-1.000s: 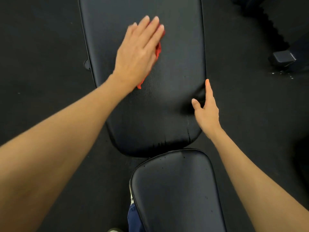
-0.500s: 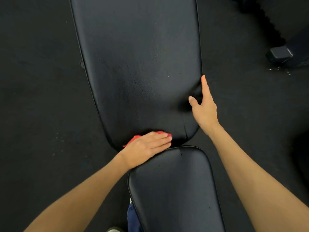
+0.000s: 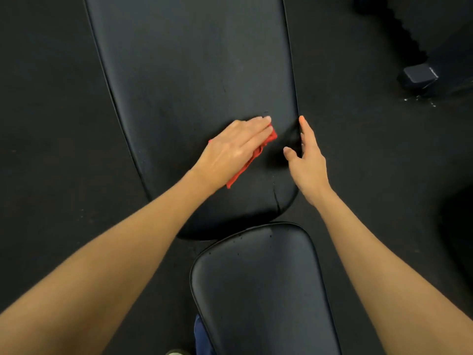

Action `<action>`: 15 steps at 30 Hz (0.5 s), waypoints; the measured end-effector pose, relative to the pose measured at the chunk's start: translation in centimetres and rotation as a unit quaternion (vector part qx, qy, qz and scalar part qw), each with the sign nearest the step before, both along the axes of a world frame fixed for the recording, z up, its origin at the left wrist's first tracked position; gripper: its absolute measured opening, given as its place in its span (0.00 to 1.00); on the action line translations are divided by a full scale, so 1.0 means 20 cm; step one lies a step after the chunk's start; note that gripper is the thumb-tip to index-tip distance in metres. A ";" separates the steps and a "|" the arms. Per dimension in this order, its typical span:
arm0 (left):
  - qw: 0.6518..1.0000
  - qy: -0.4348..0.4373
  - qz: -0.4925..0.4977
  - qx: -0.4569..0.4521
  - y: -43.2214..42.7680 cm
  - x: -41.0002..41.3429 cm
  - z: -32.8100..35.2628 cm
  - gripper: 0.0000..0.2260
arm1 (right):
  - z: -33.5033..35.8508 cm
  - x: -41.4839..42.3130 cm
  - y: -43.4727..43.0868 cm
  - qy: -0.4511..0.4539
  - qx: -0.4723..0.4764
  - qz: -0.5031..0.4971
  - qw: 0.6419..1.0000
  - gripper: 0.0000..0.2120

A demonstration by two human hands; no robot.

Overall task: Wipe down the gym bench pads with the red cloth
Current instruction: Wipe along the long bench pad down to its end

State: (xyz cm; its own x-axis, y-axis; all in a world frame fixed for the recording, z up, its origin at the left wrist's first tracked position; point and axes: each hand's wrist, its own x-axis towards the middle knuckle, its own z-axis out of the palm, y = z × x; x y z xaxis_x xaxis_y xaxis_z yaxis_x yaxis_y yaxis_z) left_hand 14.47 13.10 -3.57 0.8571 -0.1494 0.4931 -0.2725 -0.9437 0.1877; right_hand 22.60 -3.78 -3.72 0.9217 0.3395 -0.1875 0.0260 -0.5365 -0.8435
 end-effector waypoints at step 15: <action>0.941 0.112 -0.266 0.180 0.02 -0.28 -0.22 0.16 | -0.08 -0.02 -0.06 0.091 0.021 -0.044 0.995 0.24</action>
State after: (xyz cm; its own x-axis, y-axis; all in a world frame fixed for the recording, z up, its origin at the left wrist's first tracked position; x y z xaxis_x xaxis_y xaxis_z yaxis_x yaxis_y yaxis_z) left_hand 8.78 13.50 -7.90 0.6906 -0.7085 0.1456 -0.7151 -0.6989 -0.0091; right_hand 22.29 -5.01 -5.40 0.9004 0.2702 -0.3411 -0.1744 -0.4941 -0.8517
